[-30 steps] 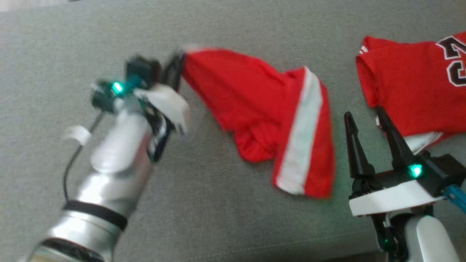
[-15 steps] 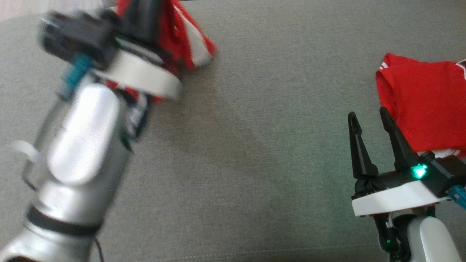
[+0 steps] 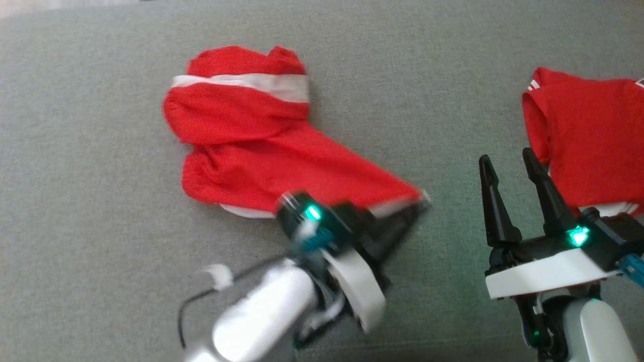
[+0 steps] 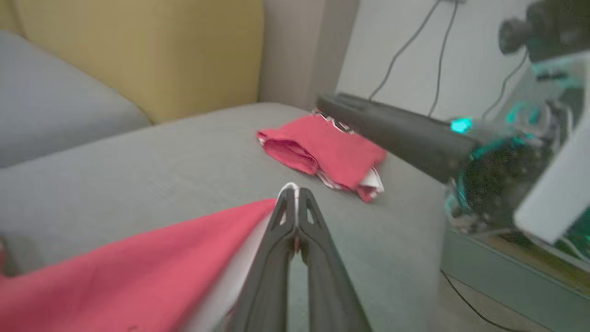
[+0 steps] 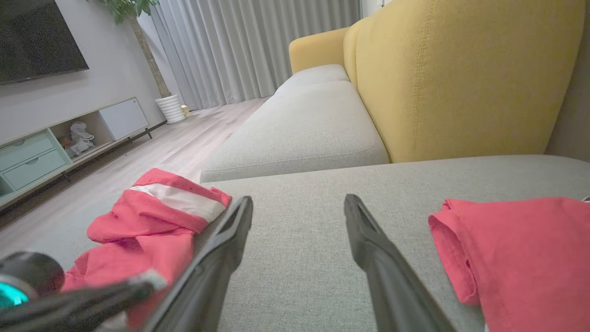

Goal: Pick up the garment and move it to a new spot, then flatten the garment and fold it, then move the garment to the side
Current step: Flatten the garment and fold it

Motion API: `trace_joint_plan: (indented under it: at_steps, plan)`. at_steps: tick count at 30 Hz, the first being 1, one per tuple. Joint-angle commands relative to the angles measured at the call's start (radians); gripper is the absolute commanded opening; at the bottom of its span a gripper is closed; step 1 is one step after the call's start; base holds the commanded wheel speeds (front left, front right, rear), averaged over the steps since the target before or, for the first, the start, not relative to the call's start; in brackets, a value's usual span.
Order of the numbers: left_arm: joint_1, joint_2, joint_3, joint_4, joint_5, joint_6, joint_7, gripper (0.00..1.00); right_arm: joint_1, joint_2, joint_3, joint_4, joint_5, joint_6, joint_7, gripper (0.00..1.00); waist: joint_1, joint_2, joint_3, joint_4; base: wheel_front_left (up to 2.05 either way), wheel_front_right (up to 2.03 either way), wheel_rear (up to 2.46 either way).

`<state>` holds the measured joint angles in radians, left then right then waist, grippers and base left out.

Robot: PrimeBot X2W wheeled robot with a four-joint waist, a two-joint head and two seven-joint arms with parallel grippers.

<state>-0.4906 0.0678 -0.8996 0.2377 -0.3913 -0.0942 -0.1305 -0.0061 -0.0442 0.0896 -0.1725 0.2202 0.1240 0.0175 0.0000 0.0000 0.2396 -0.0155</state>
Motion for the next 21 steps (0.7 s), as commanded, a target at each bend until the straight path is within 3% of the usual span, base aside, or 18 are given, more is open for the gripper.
trace_joint_plan:
  at_steps: [1, 6, 7, 8, 11, 16, 19, 21]
  plan:
    - [-0.010, -0.008, 0.006, -0.023, -0.016, -0.008, 0.007, 0.00, -0.013, -0.006, 0.024, -0.040, 0.010, 0.007, -0.001, 1.00, 0.0000, 0.0000, 0.005, -0.006, 0.00, 0.00, 0.00]
    - [-0.019, -0.016, -0.147, 0.111, -0.106, -0.032, 0.032, 0.00, -0.023, -0.006, 0.022, -0.037, 0.016, 0.007, -0.005, 1.00, 0.0000, 0.0000, 0.030, -0.034, 0.00, 0.00, 0.00]
    - [-0.021, -0.017, -0.157, 0.133, -0.132, -0.033, 0.026, 0.20, -0.025, -0.006, 0.021, -0.033, 0.016, 0.007, -0.007, 1.00, 0.0000, 0.0000, 0.031, -0.039, 0.00, 0.00, 0.00]
    - [-0.029, -0.017, -0.170, 0.155, -0.148, -0.034, 0.021, 1.00, -0.027, -0.006, 0.022, -0.029, 0.019, 0.007, -0.009, 1.00, 0.0000, 0.0000, 0.033, -0.046, 0.00, 0.00, 0.00]
    - [-0.049, -0.017, -0.193, 0.183, -0.198, -0.035, -0.023, 1.00, -0.027, -0.006, 0.017, -0.018, 0.022, 0.007, -0.019, 1.00, 0.0000, 0.0000, 0.030, -0.055, 0.00, 0.00, 0.00]
    - [-0.089, -0.009, -0.185, 0.171, -0.179, -0.030, -0.098, 1.00, -0.023, -0.006, -0.001, -0.003, 0.006, 0.007, -0.030, 1.00, 0.0000, 0.0000, 0.010, -0.044, 0.00, 0.00, 0.00]
    - [-0.089, 0.025, -0.129, 0.110, -0.160, 0.010, -0.121, 1.00, -0.025, -0.006, -0.005, -0.001, -0.014, 0.007, -0.031, 1.00, 0.0000, 0.0000, -0.007, -0.031, 0.00, 0.00, 0.00]
    - [-0.081, 0.058, -0.073, 0.057, -0.140, 0.062, -0.128, 1.00, -0.027, -0.006, -0.009, -0.002, -0.029, 0.007, -0.030, 1.00, 0.0000, 0.0000, -0.018, -0.022, 0.00, 0.00, 0.00]
